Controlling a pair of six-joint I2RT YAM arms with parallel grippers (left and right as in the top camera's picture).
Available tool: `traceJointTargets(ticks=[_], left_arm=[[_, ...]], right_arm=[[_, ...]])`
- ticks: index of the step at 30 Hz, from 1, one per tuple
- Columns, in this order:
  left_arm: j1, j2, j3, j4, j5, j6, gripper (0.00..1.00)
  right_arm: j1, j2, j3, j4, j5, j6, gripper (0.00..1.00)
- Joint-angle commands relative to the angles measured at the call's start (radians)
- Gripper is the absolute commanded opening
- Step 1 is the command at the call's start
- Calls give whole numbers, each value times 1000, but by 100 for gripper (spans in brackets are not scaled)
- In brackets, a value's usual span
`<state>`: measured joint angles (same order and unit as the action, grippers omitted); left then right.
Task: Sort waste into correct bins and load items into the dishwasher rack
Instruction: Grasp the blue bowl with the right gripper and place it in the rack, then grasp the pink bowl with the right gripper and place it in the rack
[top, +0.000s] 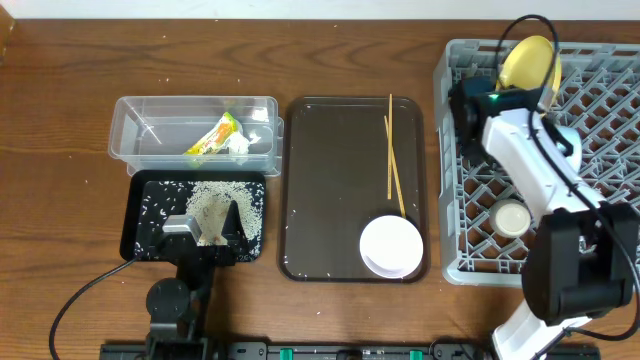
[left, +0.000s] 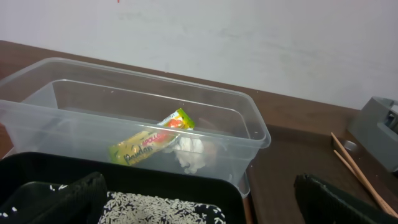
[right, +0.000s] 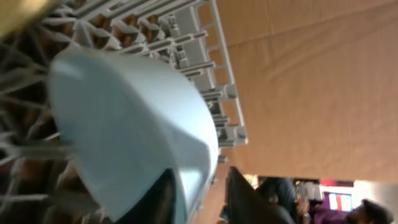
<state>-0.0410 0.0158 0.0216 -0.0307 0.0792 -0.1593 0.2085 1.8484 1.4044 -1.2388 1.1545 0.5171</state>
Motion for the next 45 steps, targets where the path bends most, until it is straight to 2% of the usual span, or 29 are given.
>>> traceJointTargets(ticks=[1,3,6,13,15,19,24,30,33,35,36,39,40,45], left_arm=[[3,-4,-18,-32,11,8,98],[3,-4,-18,-32,11,8,98],[3,-4,-18,-32,11,8,98],[3,-4,-18,-32,11,8,98],[3,-4,-18,-32,11,8,98],[3,-4,-18,-32,11,8,99],[3,-4,-18,-32,11,8,98],[3,-4,-18,-32,11,8,98],[3,-4,-18,-32,11,8,99],[3,-4,-18,-32,11,8,98],[3,-4,-18,-32,11,8,98],[3,-4,-18,-32,11,8,98],[3,-4,-18,-32,11,8,98],[3,-4,-18,-32,11,8,98]], right_arm=[[87,0,10,-10,-51,5,48],[148,-12,27,-9,-155,5,64],[235,-26,61,1,-365,-7,73],[412,-23,68,167,-1072,-380,67],[442,-17,52,177,-1129,-455,67],[448,-13,7,177,-1121,-615,71],[381,-13,-58,185,-1127,-665,72],[286,-13,-201,234,-1261,-732,57],[262,-13,-264,291,-1293,-732,39],[262,-13,-273,307,-1315,-732,35],[263,-13,-272,306,-1313,-732,30],[264,-14,-254,288,-1309,-731,7],[264,-14,-241,273,-1309,-729,4],[254,-54,-136,205,-1308,-675,1]])
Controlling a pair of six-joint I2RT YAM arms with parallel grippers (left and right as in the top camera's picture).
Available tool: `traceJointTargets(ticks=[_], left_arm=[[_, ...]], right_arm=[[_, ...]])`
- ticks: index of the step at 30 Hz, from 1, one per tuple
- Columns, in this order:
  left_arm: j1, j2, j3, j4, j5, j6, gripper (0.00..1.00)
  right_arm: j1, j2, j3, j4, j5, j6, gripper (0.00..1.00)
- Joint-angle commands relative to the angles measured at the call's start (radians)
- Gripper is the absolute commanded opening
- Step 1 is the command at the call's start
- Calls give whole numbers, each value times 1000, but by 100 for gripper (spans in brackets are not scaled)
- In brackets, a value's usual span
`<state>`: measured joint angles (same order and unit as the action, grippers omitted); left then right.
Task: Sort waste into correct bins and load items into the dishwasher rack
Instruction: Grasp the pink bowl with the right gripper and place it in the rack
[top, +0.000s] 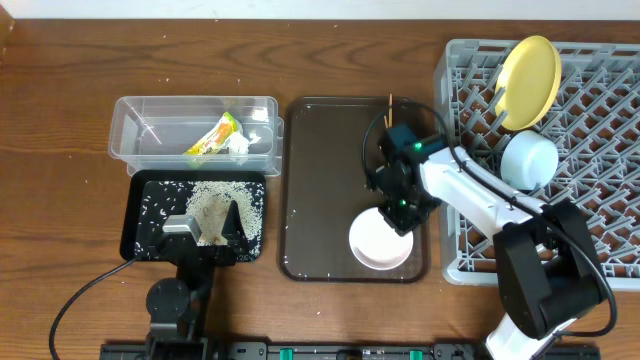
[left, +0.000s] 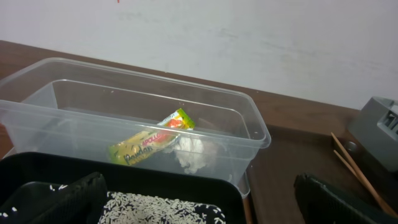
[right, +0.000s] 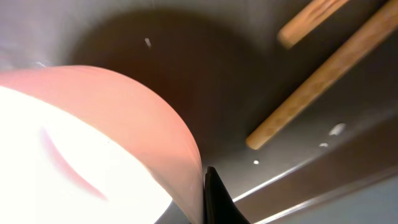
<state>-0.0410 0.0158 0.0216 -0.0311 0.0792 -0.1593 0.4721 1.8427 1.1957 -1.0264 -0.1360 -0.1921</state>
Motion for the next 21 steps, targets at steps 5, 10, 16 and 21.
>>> traceJointTargets(ticks=[5,10,16,21], left_arm=[[3,-4,-18,-32,11,8,98],[3,-4,-18,-32,11,8,99],[3,-4,-18,-32,11,8,98],[3,-4,-18,-32,11,8,99]], right_arm=[[-41,-161,165,0,121,236,1],[-104,-342,206,-39,669,681,1],[-265,-530,206,-63,1105,812,1],[-451,-532,198,-69,1276,780,1]])
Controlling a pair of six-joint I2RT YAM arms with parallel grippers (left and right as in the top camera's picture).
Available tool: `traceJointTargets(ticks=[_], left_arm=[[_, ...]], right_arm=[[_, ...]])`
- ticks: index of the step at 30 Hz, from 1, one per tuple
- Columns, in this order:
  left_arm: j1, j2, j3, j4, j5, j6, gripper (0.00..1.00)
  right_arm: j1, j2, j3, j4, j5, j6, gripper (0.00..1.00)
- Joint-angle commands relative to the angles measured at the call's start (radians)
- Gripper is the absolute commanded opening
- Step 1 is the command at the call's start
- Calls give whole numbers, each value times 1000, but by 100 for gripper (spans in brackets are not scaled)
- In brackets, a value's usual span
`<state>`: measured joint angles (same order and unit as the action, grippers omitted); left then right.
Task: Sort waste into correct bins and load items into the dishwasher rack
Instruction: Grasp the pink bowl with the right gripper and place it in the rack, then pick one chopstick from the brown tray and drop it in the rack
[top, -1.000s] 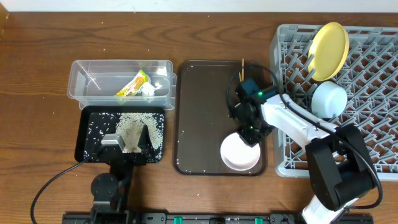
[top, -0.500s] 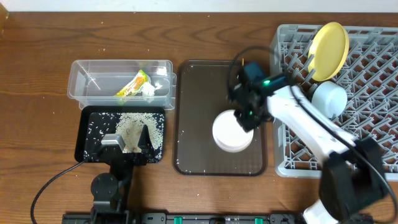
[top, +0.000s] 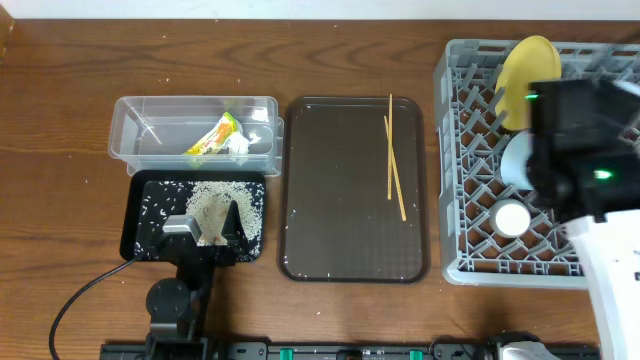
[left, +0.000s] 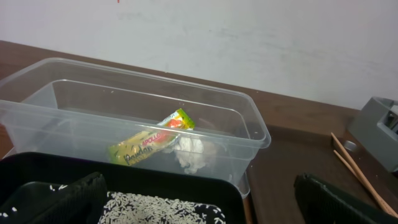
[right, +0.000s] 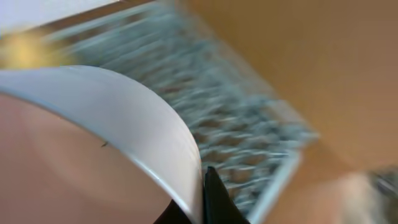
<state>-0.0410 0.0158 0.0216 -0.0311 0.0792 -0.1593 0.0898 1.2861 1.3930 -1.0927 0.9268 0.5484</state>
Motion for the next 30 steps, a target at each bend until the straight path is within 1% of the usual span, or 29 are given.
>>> traceJointTargets(ticks=[1,7,11,14,19,23,30], left_arm=[[3,-4,-18,-32,11,8,98],[3,-4,-18,-32,11,8,98],[3,-4,-18,-32,11,8,98],[3,-4,-18,-32,11,8,98],[3,-4,-18,-32,11,8,98],[3,-4,-18,-32,11,8,98],[3,-3,-18,-32,11,8,99]], right_arm=[[-107,37,-4,-3,213,40,1],[-266,189,-16,-3,206,25,1],[-338,311,-16,1,198,26,1],[-364,394,-16,4,176,24,1],[-344,505,-16,5,153,3,1],[-278,565,-16,8,153,3,1],[-156,647,-16,-13,158,-8,11]])
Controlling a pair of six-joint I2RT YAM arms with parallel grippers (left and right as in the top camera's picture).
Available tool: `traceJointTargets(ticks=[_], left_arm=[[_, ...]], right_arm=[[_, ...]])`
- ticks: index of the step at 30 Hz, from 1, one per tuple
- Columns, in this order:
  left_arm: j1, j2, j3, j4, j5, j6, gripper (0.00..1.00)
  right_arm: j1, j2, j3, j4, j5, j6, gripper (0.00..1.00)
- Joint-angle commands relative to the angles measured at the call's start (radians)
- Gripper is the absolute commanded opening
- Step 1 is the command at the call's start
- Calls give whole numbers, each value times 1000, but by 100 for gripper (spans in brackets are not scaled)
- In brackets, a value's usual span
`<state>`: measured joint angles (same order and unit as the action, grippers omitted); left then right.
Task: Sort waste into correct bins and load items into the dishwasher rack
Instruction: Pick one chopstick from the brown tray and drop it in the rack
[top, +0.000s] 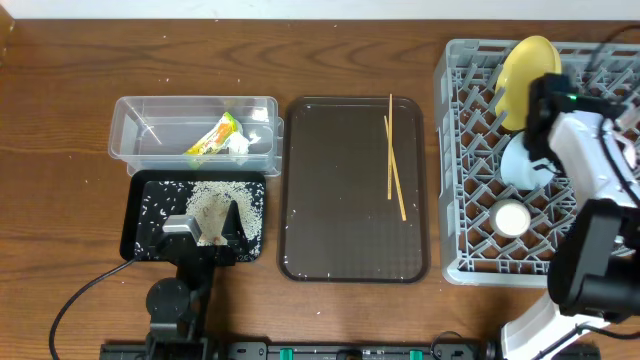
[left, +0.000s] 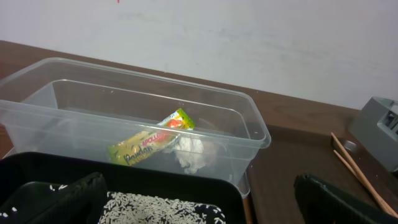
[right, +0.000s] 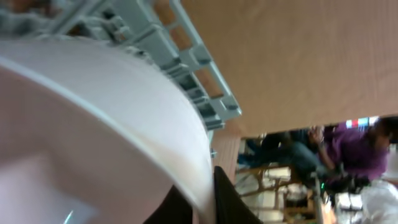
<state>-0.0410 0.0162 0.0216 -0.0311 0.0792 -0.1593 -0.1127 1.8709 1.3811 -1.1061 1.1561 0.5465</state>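
Note:
My right gripper (right: 208, 200) is shut on the rim of a white bowl (right: 93, 137), which fills most of the right wrist view. In the overhead view the right gripper (top: 538, 125) is low over the grey dishwasher rack (top: 470, 262), with a white bowl (top: 518, 162) beside it; a second bowl cannot be told apart there. A yellow plate (top: 524, 62) stands in the rack behind, and a white cup (top: 511, 218) sits in front. Two chopsticks (top: 391, 160) lie on the brown tray (top: 330, 230). My left gripper (left: 199, 208) rests open over the rice.
A clear bin (top: 140, 125) at the left holds a yellow-green wrapper (top: 214, 137) and crumpled white paper (left: 189, 155). In front of it a black tray (top: 145, 215) holds scattered rice (top: 215, 205). The rack's grey edge (right: 205, 81) shows in the right wrist view.
My right gripper, still shut on the white bowl, was high above the rack and is now low in the rack next to the yellow plate. The left arm has not moved.
First my right gripper was in the rack by a white bowl, with another white bowl on the brown tray. Then it was on the tray bowl's rim. Then the tray held only chopsticks and the bowl hung over the rack; now it is down in the rack.

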Motion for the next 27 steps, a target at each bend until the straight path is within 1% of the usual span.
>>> traceJointTargets(ticks=[1,2,3,6,8,11,14,16,17,19,20,22,24,27], left_arm=[[3,-3,-18,-32,11,8,98],[3,-2,-18,-32,11,8,98],[3,1,-18,-32,11,8,98],[3,2,-18,-32,11,8,98],[3,2,-18,-32,11,8,98],[3,2,-18,-32,11,8,98],[3,2,-18,-32,11,8,98],[3,2,-18,-32,11,8,98],[3,2,-18,-32,11,8,98],[3,2,-18,-32,11,8,98],[3,2,-18,-32,11,8,98],[3,2,-18,-32,11,8,98],[3,2,-18,-32,11,8,98],[3,2,-18,-32,11,8,98]], right_arm=[[61,67,-4,-9,-59,-6,12],[76,70,-4,-17,-41,-5,13],[85,69,-4,-20,-31,-5,19],[120,41,-3,-20,-31,-1,43],[148,9,-3,-22,-55,-2,50],[204,-68,-3,-39,-146,-2,54],[263,-161,-3,-38,-292,-31,54],[315,-235,-3,-24,-443,-80,54],[341,-263,-3,-11,-519,-118,52],[401,-317,-3,25,-690,-218,50],[437,-338,-3,44,-784,-266,47],[507,-352,-3,71,-926,-290,47],[574,-341,-4,101,-1007,-290,50],[651,-288,-4,159,-993,-289,54]])
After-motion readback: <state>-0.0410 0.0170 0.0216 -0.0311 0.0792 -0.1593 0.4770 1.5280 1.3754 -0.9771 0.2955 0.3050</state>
